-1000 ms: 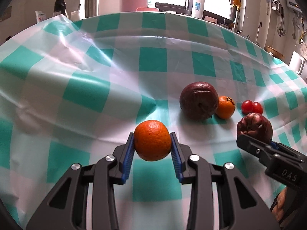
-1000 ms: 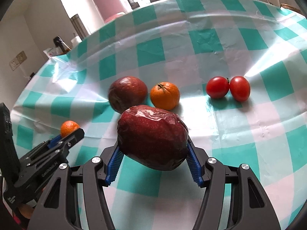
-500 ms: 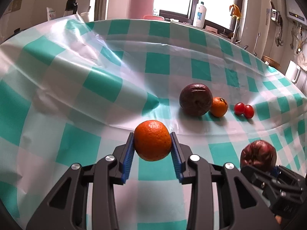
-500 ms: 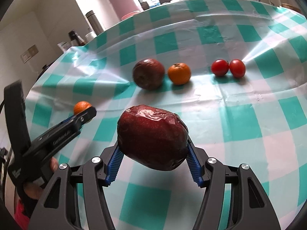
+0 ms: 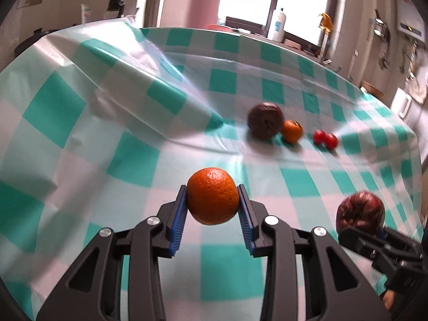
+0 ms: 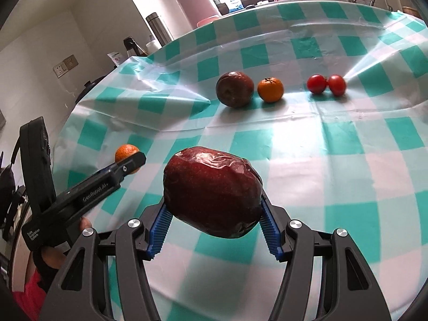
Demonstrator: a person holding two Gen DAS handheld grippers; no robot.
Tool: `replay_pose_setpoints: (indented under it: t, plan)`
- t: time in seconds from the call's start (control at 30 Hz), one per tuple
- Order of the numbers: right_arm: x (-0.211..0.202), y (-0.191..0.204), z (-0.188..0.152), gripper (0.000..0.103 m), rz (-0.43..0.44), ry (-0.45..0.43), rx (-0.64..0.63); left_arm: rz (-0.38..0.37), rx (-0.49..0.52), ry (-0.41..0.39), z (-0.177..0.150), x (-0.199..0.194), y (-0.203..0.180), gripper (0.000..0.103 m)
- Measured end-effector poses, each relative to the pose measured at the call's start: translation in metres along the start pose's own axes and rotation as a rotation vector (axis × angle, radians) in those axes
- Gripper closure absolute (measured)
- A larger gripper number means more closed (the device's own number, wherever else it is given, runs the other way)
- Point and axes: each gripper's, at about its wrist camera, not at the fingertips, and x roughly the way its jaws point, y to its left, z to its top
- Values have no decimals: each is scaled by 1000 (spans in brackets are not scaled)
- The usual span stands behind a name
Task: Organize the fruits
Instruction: 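Carry the shriveled apple and orange off the table over the white box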
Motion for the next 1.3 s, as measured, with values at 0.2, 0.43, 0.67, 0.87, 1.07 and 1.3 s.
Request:
replay_pose_setpoints:
  t: [0.2, 0.43, 0.67, 0.87, 1.07, 1.3]
  plan:
    - [-37, -17, -19, 43, -31, -36, 2, -50, 82, 4, -13, -16, -37, 66]
    - [-93, -53, -53, 43, -112, -89, 19, -149, 222, 32, -36, -29, -100, 66]
    - [-141, -91, -88, 43, -159, -151, 78, -241, 318, 76, -54, -35, -155, 66]
    - [-182, -125, -114, 43, -219, -208, 152, -313, 444, 75, -69, -50, -207, 66]
    - [-224, -156, -150, 43, -272, -288, 236, -422, 596, 87, -97, -65, -268, 66]
    - [-248, -202, -197, 43, -436, -231, 352, -547, 771, 140, -138, -80, -329, 66]
